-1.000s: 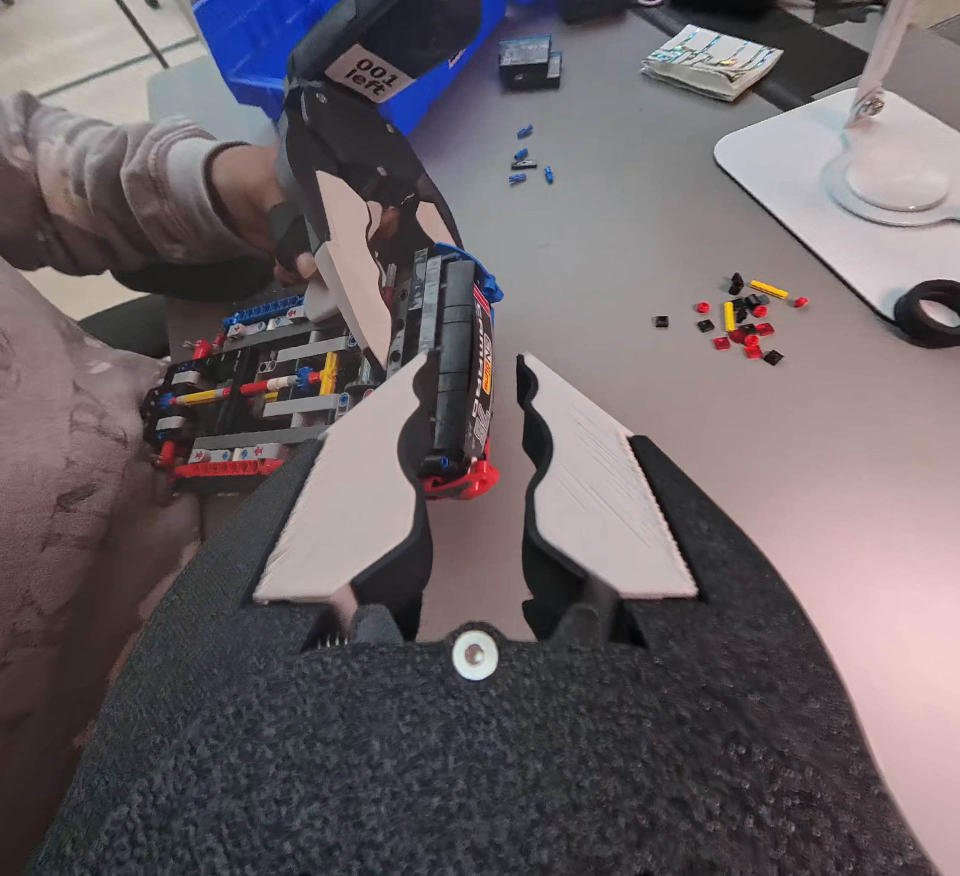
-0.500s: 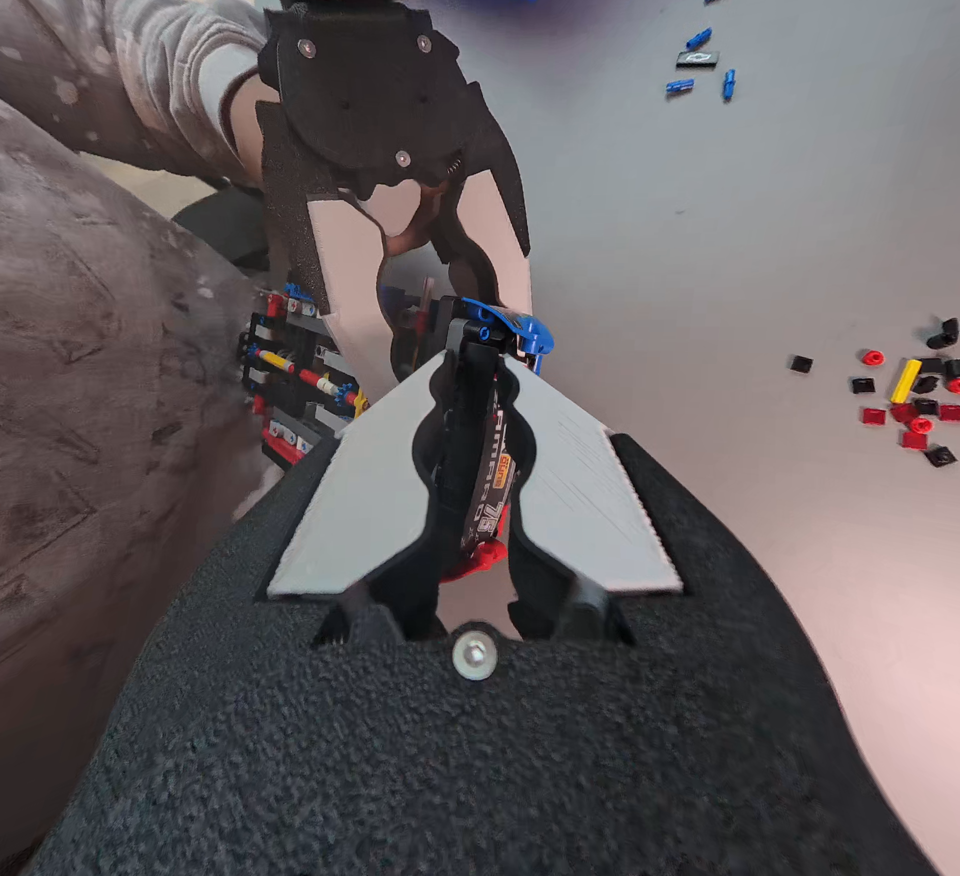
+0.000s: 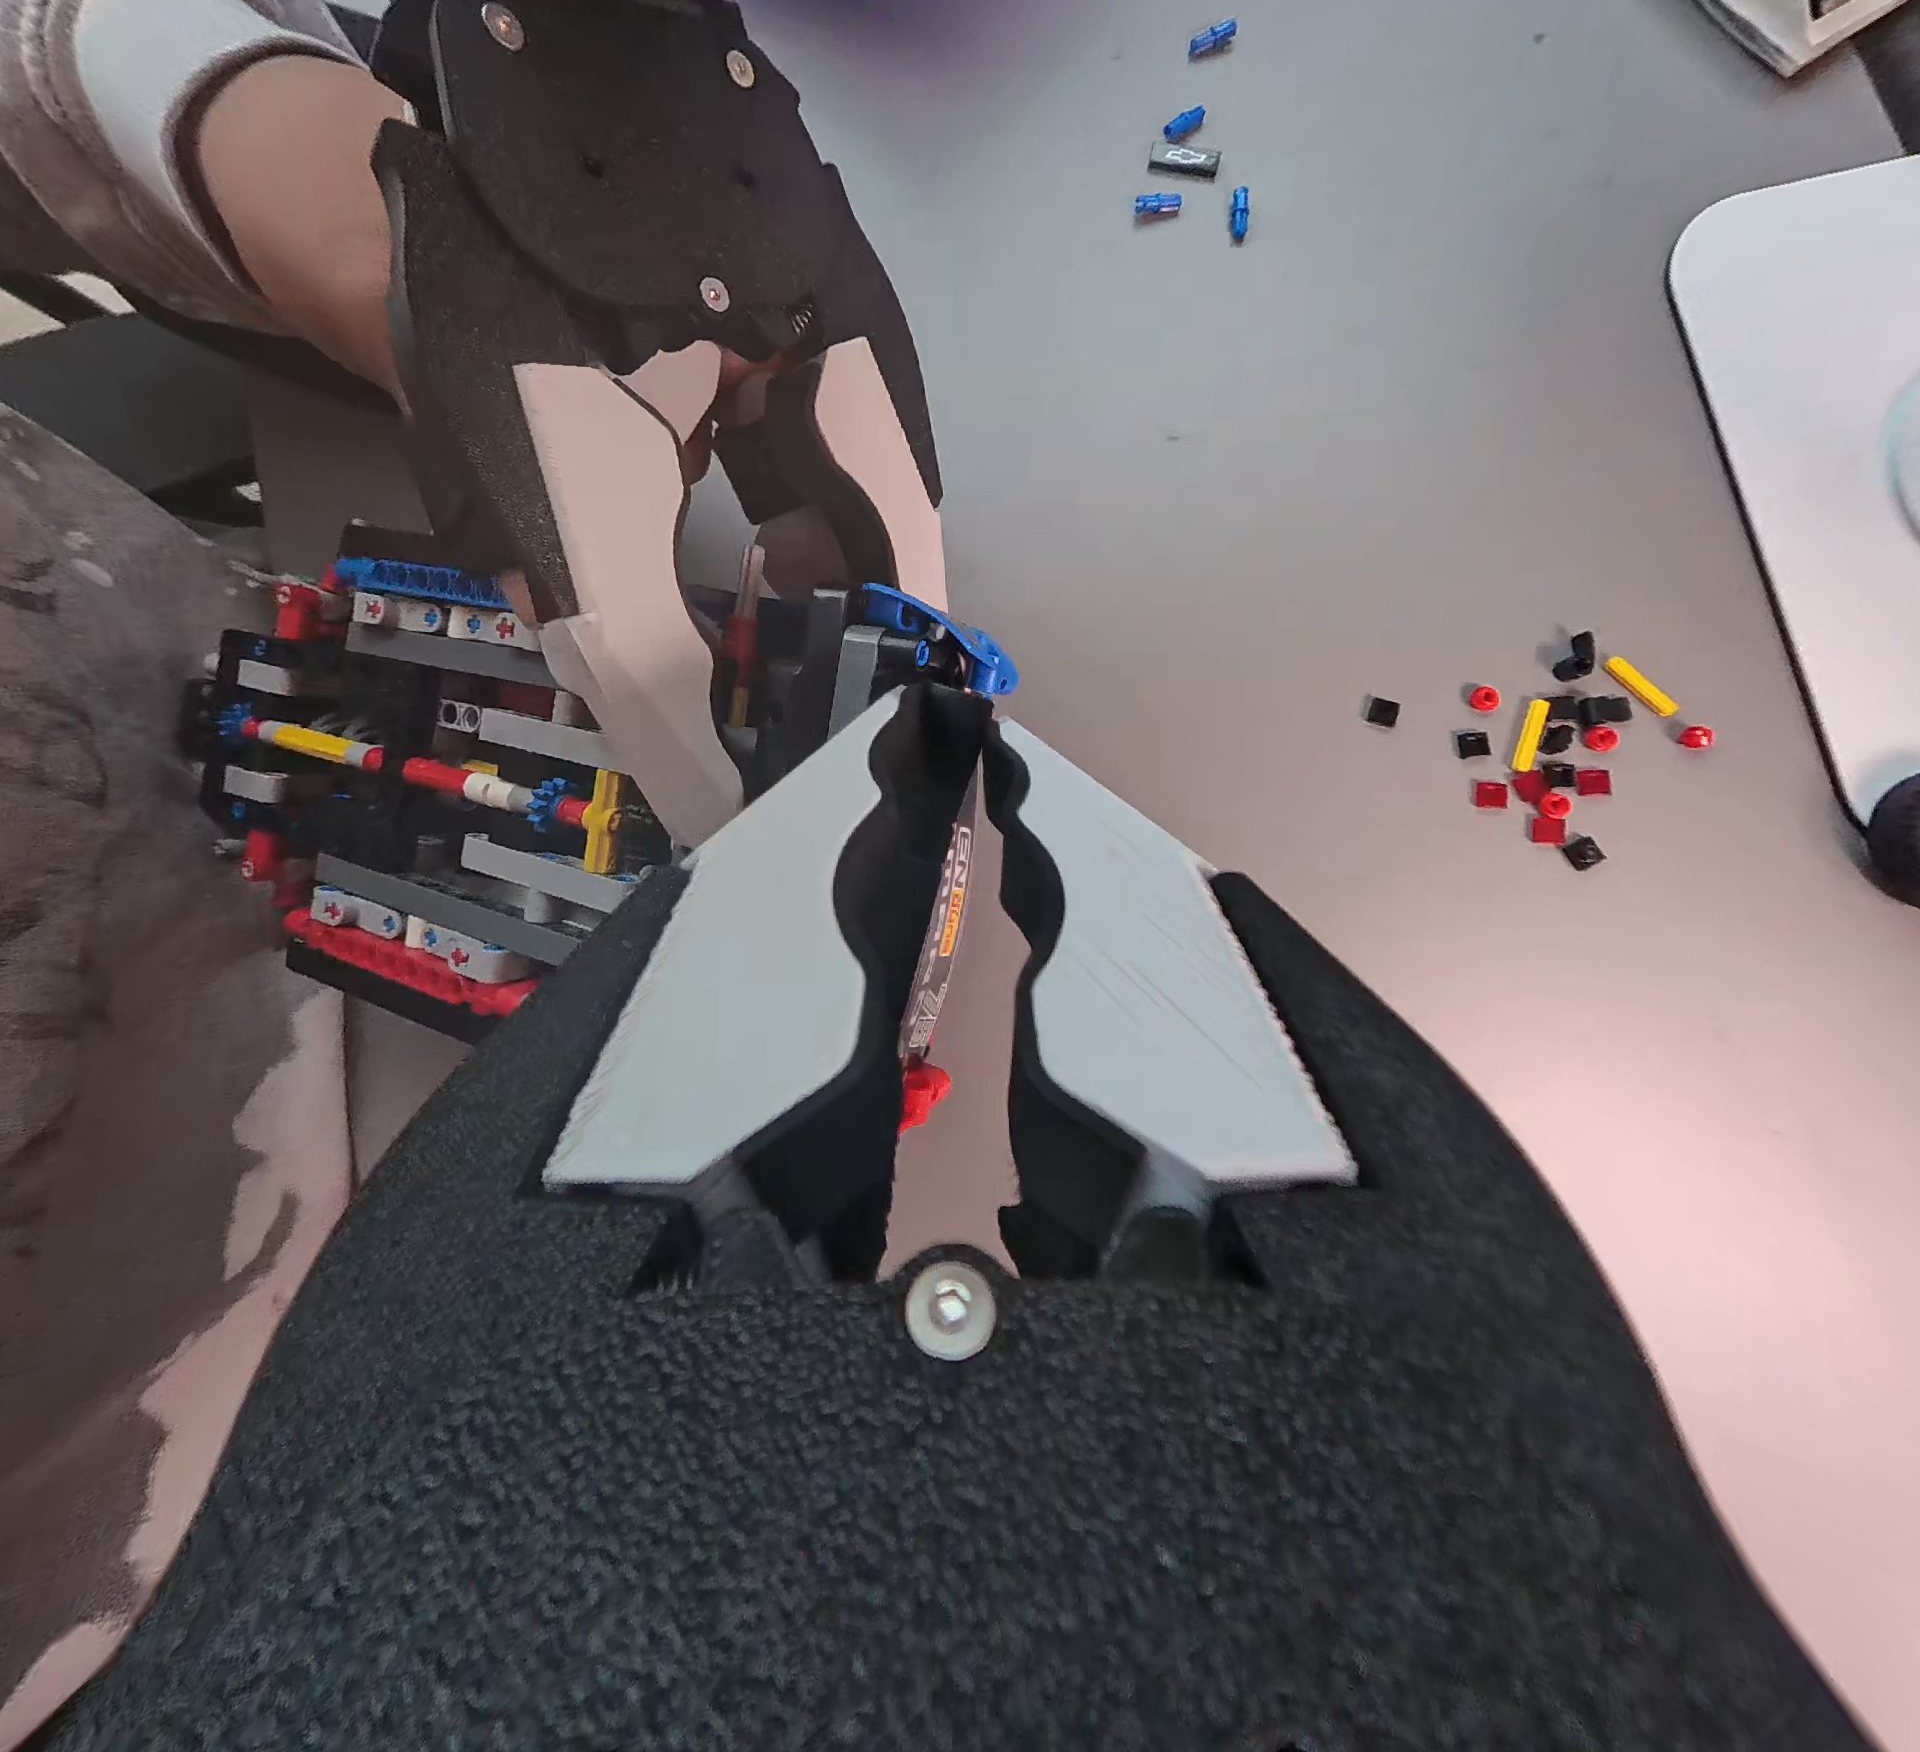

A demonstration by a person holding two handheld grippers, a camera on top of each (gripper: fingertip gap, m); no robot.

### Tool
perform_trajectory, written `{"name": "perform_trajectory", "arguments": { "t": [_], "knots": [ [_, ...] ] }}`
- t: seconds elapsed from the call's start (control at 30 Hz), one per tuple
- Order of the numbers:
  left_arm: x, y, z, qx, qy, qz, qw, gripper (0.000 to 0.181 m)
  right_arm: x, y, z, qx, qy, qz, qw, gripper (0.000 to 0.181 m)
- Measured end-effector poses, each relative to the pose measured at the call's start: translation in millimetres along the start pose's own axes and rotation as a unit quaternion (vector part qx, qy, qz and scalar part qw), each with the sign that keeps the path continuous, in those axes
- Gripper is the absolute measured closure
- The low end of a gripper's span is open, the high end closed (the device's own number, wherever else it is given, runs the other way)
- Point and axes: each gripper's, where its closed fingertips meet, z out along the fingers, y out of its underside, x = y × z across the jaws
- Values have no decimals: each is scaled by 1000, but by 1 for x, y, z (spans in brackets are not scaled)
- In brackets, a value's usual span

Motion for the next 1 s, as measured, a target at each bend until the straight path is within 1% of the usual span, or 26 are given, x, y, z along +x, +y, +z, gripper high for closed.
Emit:
{"name": "perform_trajectory", "arguments": {
  "t": [0.03, 0.1, 0.2, 0.3, 0.33, 0.37, 0.4, 0.47, 0.57, 0.7, 0.8, 0.87, 0.9, 0.93, 0.97, 1.0],
  "knots": [
    [0, 0, 0, 0, 0, 1, 1000, 117, -1, -1, 0, 5, 3, -3, 1000, 171],
    [1, 0, -1, 1, 4, 4, 1000, 117, -3, -3, -1, 13, 3, -8, 1000, 171],
    [2, -2, -3, 9, 12, 4, 1000, 117, -4, -8, -2, 36, -24, 34, 999, 171],
    [3, -1, -2, 10, 18, 3, 1000, 117, -5, -5, -2, 26, -42, 50, 998, 168],
    [2, -1, -2, 10, 16, 2, 1000, 117, -4, -4, -4, 28, -40, 48, 998, 166],
    [0, -1, -3, 11, 17, -4, 1000, 117, -1, -3, -8, 29, -37, 50, 998, 158],
    [-1, 0, -3, 12, 19, -9, 1000, 117, 1, 0, -12, 28, -36, 54, 997, 154],
    [-3, 0, -4, 12, 21, -16, 1000, 117, 1, 12, -19, 11, -36, 62, 997, 153],
    [-2, 0, -3, 12, 22, -12, 1000, 117, -11, 32, -15, -12, -57, 80, 995, 158],
    [1, 2, -3, 7, 26, -5, 1000, 117, -16, 33, -16, -2, -73, 83, 994, 165],
    [2, 4, -3, -1, 29, -5, 1000, 118, -14, 35, -16, -4, -67, 72, 995, 171],
    [1, 5, -2, -2, 30, -9, 999, 118, -12, 35, -15, -16, -41, 36, 998, 175],
    [0, 6, -2, -3, 30, -14, 999, 118, 2, 33, -17, -19, 8, 10, 1000, 177],
    [1, 8, -1, -7, 39, -18, 999, 117, 24, 33, -24, -25, 75, -22, 997, 179],
    [8, 9, 0, -7, 58, -13, 998, 118, 27, 34, -27, -29, 71, -29, 997, 179],
    [10, 10, 2, -11, 53, -5, 998, 118, 14, 30, -26, -19, 26, 0, 999, 179]
  ]
}}
